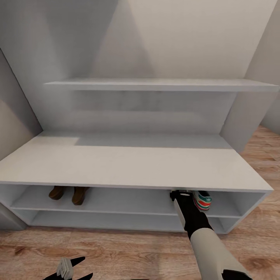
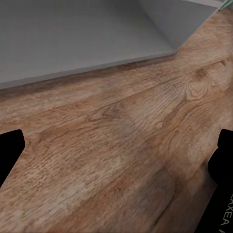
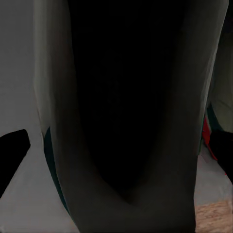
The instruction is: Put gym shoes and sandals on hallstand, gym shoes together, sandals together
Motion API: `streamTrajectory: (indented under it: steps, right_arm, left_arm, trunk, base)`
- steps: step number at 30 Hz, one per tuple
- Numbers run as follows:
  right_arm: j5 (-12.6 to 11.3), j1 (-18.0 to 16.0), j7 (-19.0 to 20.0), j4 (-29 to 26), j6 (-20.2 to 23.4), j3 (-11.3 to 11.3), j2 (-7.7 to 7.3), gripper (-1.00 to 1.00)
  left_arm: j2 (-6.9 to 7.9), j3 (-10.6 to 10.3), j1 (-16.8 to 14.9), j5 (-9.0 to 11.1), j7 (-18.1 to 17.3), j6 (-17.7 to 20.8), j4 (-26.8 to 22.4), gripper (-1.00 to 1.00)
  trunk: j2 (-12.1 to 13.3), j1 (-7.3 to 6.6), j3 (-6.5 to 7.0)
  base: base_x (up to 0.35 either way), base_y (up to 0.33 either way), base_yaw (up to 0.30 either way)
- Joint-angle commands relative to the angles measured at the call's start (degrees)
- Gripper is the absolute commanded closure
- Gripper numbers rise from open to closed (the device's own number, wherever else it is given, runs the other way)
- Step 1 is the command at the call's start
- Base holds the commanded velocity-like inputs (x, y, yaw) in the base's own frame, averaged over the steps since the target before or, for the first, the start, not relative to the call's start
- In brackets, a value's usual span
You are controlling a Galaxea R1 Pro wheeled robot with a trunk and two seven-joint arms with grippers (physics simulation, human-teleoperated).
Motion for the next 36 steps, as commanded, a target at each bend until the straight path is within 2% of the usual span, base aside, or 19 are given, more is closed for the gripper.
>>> streamTrajectory:
  steps: [1,11,36]
  right_arm:
    - [0.66,-0.03,0.14,-0.04,0.4,-0.15,0.07,-1.0]
    - [0.6,-0.03,0.14,-0.09,0.4,-0.18,0.07,-1.0]
    - [0.68,-0.03,0.14,0.04,0.4,-0.22,0.07,-1.0]
  left_arm:
    - [0.0,0.06,-0.03,0.06,-0.17,-0.36,0.05,-1.0]
    - [0.0,0.19,-0.03,0.09,-0.17,-0.36,0.14,-1.0]
    - [0.0,0.63,-0.03,0.15,-0.17,-0.36,0.32,-1.0]
  trunk:
    - [-0.02,-0.01,-0.05]
    - [-0.02,-0.01,-0.05]
    - [-0.02,-0.01,-0.05]
  base:
    - [0.0,0.0,0.0]
    - [-0.077,0.0,0.0]
    - [-0.327,0.0,0.0]
